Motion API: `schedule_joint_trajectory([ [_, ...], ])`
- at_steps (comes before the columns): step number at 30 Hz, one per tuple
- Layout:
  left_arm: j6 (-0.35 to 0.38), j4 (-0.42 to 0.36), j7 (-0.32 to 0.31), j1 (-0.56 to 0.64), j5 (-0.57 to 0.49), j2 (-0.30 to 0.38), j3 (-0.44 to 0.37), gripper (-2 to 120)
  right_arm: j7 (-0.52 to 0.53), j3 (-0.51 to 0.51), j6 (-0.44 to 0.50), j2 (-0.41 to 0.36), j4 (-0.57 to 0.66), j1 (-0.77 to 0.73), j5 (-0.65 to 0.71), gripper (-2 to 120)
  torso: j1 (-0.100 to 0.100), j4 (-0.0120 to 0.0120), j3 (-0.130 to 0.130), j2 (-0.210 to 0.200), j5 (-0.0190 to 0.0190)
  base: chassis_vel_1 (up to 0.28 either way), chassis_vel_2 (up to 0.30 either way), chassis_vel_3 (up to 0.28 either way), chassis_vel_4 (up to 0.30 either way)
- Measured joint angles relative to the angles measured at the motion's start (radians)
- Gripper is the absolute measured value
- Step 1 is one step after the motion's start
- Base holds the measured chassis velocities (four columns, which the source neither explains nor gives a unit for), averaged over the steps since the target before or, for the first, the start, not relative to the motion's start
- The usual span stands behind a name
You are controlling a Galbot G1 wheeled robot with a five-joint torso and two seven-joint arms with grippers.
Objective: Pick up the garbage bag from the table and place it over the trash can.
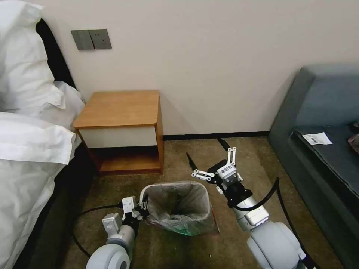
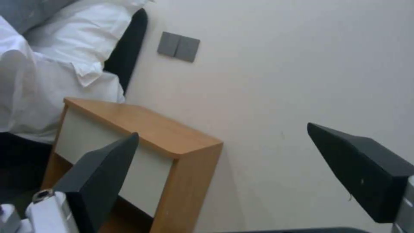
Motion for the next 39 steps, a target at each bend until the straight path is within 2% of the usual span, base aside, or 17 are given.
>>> schedule_joint_trajectory([
  [12,0.002,0.047,-0.014,-0.013,-0.021,-0.008,-0.002,6,-0.012,-0.019,0.017,0.019,-0.01,-0.015,-0.022,100,0.0,0.0001,0.0,0.0,0.0003,0.0,0.0,0.0,0.0],
  [15,0.001,0.048,-0.014,-0.013,-0.02,-0.008,-0.002,10,-0.014,-0.02,0.018,0.019,-0.01,-0.018,-0.023,100,0.0,0.0,0.0,0.0,0.0002,0.0,0.0,0.0,0.0],
  [19,-0.001,0.048,-0.014,-0.013,-0.017,-0.011,0.0,28,-0.013,-0.02,0.018,0.018,-0.011,-0.018,-0.019,100,0.0,0.0,0.0,0.0,0.0,0.0,0.0,0.0,0.0],
  [21,-0.001,0.047,-0.013,-0.012,-0.016,-0.012,0.0,31,-0.009,-0.022,0.016,0.019,-0.012,-0.018,-0.014,100,0.0,0.0,0.0,0.0,-0.0001,0.0,0.0,0.0,0.0],
  [23,-0.003,0.042,-0.01,-0.01,-0.013,-0.014,0.002,42,0.015,-0.031,0.0,0.022,-0.018,-0.017,0.001,100,0.0,0.0,0.0,0.0,-0.0001,0.0,0.0,0.0,0.0],
  [24,-0.003,0.042,-0.01,-0.01,-0.013,-0.014,0.002,42,0.015,-0.031,0.0,0.022,-0.018,-0.017,0.001,100,0.0,0.0,0.0,0.0,-0.0001,0.0,0.0,0.0,0.0],
  [27,-0.012,0.036,-0.002,-0.009,-0.011,-0.013,0.001,55,0.023,-0.032,-0.006,0.027,-0.026,-0.016,0.004,100,0.0,-0.0001,0.0,0.0,-0.0001,0.0,0.0,0.0,0.0],
  [29,-0.015,0.034,0.0,-0.009,-0.01,-0.013,0.0,58,0.023,-0.033,-0.006,0.027,-0.027,-0.016,0.004,100,0.0,-0.0001,0.0,0.0,-0.0001,0.0,0.0,0.0,0.0],
  [32,-0.023,0.027,0.008,-0.009,-0.009,-0.011,-0.001,76,0.024,-0.035,-0.009,0.03,-0.027,-0.015,0.004,100,0.0,-0.0001,0.0,0.0,-0.0001,0.0,0.0,0.0,0.0],
  [33,-0.023,0.027,0.008,-0.009,-0.009,-0.011,-0.001,76,0.024,-0.035,-0.009,0.03,-0.027,-0.015,0.004,100,0.0,-0.0001,0.0,0.0,-0.0001,0.0,0.0,0.0,0.0],
  [35,-0.026,0.022,0.01,-0.007,-0.008,-0.012,0.0,86,0.024,-0.035,-0.009,0.03,-0.028,-0.015,0.003,100,0.0,-0.0001,0.0,0.0,-0.0001,0.0,0.0,0.0,0.0],
  [39,-0.029,0.018,0.013,-0.005,-0.002,-0.013,0.001,95,0.024,-0.035,-0.01,0.03,-0.029,-0.015,0.003,100,0.0,-0.0001,0.0,0.0,0.0,0.0,0.0,0.0,0.0],
])
